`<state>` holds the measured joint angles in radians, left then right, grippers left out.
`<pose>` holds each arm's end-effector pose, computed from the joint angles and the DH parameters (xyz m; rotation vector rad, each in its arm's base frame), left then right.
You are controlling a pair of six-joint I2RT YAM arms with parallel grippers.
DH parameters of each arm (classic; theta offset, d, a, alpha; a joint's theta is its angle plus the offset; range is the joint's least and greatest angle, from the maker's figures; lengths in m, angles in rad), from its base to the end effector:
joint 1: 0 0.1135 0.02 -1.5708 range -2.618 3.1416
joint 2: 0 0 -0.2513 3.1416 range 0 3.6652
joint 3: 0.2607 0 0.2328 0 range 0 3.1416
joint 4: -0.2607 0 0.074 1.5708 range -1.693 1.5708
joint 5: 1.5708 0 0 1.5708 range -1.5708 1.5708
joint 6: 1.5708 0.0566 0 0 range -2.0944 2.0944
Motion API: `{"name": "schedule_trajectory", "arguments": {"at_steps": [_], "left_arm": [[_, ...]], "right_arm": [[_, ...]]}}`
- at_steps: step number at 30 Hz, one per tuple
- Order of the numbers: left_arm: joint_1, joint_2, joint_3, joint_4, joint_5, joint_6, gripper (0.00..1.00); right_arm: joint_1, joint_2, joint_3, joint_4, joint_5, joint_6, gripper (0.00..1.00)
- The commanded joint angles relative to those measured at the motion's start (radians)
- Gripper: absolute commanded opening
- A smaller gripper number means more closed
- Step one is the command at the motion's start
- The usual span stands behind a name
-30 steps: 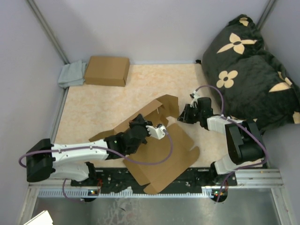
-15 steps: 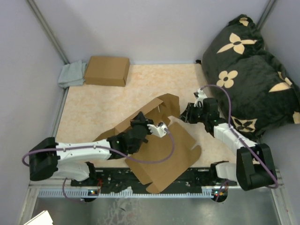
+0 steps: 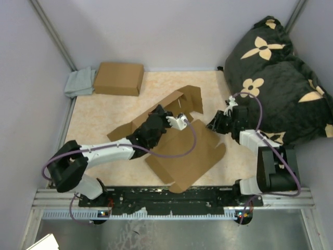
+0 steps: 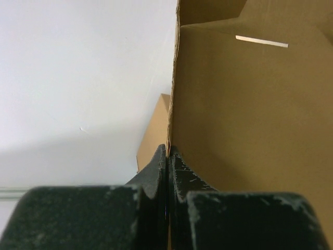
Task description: Fold the paper box
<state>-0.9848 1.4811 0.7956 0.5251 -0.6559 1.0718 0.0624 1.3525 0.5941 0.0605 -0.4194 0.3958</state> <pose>0.2096 -0.2533 0.2489 1.1802 1.2761 0.6293 0.2645 0.0396 0.1669 0.1555 2.2912 0.7157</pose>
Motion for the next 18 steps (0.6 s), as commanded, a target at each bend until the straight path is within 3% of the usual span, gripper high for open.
{"name": "schedule_trajectory", "arguments": {"at_steps": [1, 9, 18], "left_arm": [[0.055, 0.062, 0.118, 0.095, 0.12, 0.046, 0.0], [0.111, 0.138, 0.181, 0.092, 0.201, 0.034, 0.0], [0.106, 0.044, 0.115, 0.029, 0.24, -0.052, 0.0]], "right_arm": [[0.002, 0.094, 0.13, 0.077, -0.058, 0.01, 0.38], [0.001, 0.264, 0.24, 0.144, -0.079, 0.054, 0.35], [0.0, 0.508, 0.316, 0.244, -0.084, 0.115, 0.27]]}}
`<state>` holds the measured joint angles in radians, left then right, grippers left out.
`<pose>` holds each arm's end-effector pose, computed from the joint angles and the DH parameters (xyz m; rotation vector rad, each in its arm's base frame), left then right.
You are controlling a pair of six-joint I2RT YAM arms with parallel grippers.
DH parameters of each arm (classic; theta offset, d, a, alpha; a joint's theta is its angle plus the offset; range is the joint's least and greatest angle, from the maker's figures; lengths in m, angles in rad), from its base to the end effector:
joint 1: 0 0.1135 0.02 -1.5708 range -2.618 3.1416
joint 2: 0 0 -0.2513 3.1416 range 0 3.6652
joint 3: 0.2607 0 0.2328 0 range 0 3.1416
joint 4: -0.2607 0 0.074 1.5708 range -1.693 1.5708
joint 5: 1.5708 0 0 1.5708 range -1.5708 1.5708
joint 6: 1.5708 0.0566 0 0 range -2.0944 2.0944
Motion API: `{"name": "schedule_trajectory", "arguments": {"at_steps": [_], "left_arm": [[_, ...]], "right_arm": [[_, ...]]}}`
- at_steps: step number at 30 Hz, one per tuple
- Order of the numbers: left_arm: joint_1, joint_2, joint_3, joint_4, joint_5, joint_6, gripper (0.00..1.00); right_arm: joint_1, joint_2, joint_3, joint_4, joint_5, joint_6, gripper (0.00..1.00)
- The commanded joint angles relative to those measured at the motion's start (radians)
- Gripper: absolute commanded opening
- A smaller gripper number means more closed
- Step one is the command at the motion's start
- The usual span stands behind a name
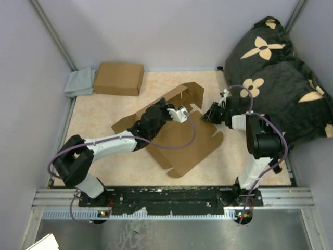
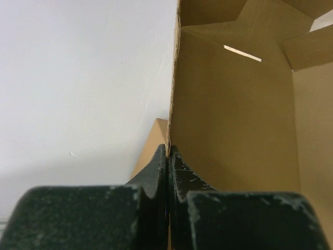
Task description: Fold the paper box
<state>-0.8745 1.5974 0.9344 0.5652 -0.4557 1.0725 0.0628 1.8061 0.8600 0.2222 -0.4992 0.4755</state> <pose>0.2533 -0.2642 0.2614 1.1690 1.2146 0.5285 0.3491 0.0491 0.1286 0.2142 2.3228 0.8472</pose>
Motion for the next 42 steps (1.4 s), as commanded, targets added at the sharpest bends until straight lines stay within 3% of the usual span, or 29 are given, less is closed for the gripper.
{"name": "schedule_trajectory", "arguments": {"at_steps": [1, 10, 22, 31, 36, 42], "left_arm": [[-0.006, -0.087, -0.033, -0.023, 0.047, -0.062, 0.0], [-0.013, -0.226, -0.14, -0.121, 0.162, -0.153, 0.0], [-0.039, -0.097, -0.098, -0.158, 0.092, -0.137, 0.0], [-0.04, -0.144, -0.128, -0.134, 0.049, -0.141, 0.0], [-0.04, -0.186, -0.14, -0.134, 0.06, -0.143, 0.0], [-0.042, -0.168, -0.128, -0.136, 0.066, -0.141, 0.0]], "right_arm": [[-0.001, 0.066, 0.055, 0.088, 0.005, 0.039, 0.27], [0.0, 0.089, 0.066, 0.099, 0.049, 0.053, 0.26], [-0.001, 0.068, 0.08, 0.062, 0.018, 0.043, 0.29], [-0.024, 0.052, 0.088, 0.042, 0.066, 0.029, 0.31], [-0.031, 0.079, 0.178, 0.065, 0.034, -0.011, 0.33], [-0.031, 0.117, 0.273, 0.177, -0.148, -0.043, 0.36]]}}
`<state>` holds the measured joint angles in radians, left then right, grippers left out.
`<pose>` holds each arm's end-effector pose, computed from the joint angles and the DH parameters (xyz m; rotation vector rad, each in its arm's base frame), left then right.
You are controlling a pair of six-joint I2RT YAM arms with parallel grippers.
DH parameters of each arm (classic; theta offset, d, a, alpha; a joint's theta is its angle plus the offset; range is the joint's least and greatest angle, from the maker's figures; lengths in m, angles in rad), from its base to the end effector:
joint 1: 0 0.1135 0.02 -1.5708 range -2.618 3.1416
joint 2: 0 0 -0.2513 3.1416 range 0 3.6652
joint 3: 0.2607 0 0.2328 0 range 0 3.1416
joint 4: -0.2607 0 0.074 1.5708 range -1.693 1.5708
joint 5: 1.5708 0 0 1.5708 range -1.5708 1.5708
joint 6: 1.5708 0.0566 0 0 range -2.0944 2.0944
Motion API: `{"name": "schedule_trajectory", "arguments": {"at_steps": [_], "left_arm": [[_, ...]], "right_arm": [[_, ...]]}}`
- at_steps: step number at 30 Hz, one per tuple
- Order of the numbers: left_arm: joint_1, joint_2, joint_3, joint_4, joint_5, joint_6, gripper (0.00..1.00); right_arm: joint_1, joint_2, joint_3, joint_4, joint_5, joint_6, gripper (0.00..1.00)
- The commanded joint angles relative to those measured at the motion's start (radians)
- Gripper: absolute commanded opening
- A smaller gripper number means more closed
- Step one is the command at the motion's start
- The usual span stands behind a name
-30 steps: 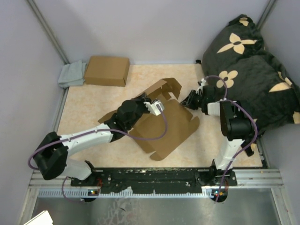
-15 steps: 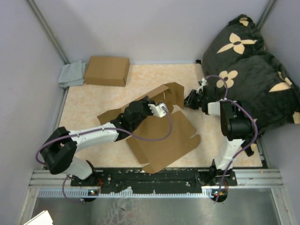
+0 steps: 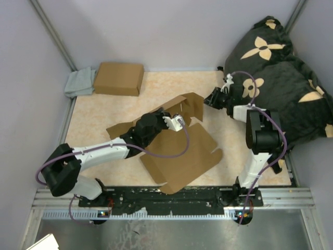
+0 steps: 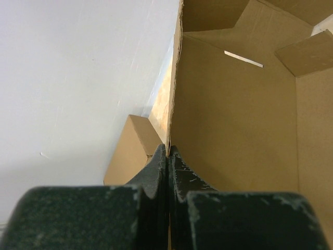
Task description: Fold the paper box
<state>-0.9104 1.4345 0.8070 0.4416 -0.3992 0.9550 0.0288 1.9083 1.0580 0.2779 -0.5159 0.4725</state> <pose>0.2181 -0.2449 0.2557 1.2189 1.2659 0.3826 0.3993 0.0394 0.1544 0.1718 2.1701 0.8421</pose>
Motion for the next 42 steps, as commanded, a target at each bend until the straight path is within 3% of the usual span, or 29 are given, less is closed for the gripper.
{"name": "schedule_trajectory", "arguments": {"at_steps": [1, 10, 17, 23, 33, 42], "left_arm": [[-0.006, -0.001, 0.001, -0.012, 0.011, -0.024, 0.0], [-0.01, 0.018, 0.006, -0.005, -0.001, -0.019, 0.0], [-0.011, 0.041, 0.022, -0.003, -0.016, -0.018, 0.0], [-0.016, 0.042, 0.028, -0.004, -0.025, -0.013, 0.0], [-0.047, 0.029, 0.018, -0.024, -0.036, 0.002, 0.0], [-0.081, 0.055, 0.011, -0.056, -0.095, 0.034, 0.0]], "right_arm": [[0.003, 0.023, 0.086, 0.138, -0.17, -0.039, 0.37], [0.003, -0.013, -0.001, 0.29, -0.422, -0.023, 0.37], [0.004, -0.057, -0.067, 0.381, -0.493, 0.02, 0.37], [0.013, -0.114, -0.094, 0.373, -0.504, 0.017, 0.37], [0.072, -0.168, -0.108, 0.175, -0.471, -0.155, 0.4], [0.092, -0.195, -0.158, 0.196, -0.437, -0.209, 0.45]]}}
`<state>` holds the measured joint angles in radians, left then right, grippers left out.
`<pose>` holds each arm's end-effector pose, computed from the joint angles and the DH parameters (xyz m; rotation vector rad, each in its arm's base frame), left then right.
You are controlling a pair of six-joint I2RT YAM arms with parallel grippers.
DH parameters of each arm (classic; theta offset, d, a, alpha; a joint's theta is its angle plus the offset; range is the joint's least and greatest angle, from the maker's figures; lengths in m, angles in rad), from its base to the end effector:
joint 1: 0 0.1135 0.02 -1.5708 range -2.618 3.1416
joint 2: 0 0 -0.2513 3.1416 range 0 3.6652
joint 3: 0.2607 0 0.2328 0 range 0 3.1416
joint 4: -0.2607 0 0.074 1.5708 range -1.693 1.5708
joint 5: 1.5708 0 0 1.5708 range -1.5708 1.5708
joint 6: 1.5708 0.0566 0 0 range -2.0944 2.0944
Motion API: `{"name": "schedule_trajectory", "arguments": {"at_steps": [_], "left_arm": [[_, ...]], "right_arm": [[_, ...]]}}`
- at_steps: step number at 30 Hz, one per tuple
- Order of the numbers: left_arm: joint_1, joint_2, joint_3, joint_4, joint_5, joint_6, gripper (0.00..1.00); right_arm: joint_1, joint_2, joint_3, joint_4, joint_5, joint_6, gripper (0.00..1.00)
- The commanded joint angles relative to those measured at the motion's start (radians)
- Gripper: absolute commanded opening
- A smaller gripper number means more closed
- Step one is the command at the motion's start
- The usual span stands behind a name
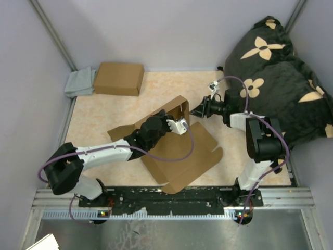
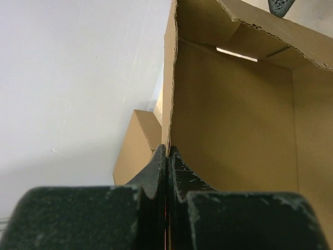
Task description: Fold the paper box
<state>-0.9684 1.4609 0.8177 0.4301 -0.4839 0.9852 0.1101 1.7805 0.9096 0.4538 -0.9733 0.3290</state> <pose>0.2085 -0.2568 0.2501 1.2524 1.2652 0.4427 0.3525 0.0860 0.1830 -0.4397 1.9470 1.2420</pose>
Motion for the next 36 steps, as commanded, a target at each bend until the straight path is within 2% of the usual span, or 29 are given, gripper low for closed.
{"name": "schedule_trajectory", "arguments": {"at_steps": [1, 9, 15, 23, 29, 33, 36], "left_arm": [[-0.026, 0.036, 0.001, -0.047, -0.02, 0.009, 0.0], [-0.042, 0.071, 0.02, -0.062, -0.059, 0.013, 0.0], [-0.051, 0.081, 0.021, -0.071, -0.061, 0.021, 0.0], [-0.07, 0.088, 0.008, -0.071, -0.068, 0.03, 0.0], [-0.08, 0.108, 0.003, -0.073, -0.077, 0.035, 0.0], [-0.088, 0.122, 0.003, -0.074, -0.085, 0.036, 0.0], [-0.094, 0.128, 0.004, -0.073, -0.09, 0.036, 0.0]], "right_arm": [[0.011, -0.073, -0.015, 0.022, 0.021, -0.077, 0.46], [0.024, -0.116, -0.06, 0.08, -0.031, -0.145, 0.51], [0.065, -0.115, -0.045, 0.06, 0.012, -0.2, 0.52], [0.09, -0.104, -0.044, 0.162, 0.046, -0.187, 0.53], [0.116, -0.089, -0.011, 0.097, 0.088, -0.231, 0.53], [0.141, -0.081, -0.001, 0.063, 0.145, -0.247, 0.5], [0.161, -0.079, 0.0, 0.036, 0.205, -0.256, 0.4]]}}
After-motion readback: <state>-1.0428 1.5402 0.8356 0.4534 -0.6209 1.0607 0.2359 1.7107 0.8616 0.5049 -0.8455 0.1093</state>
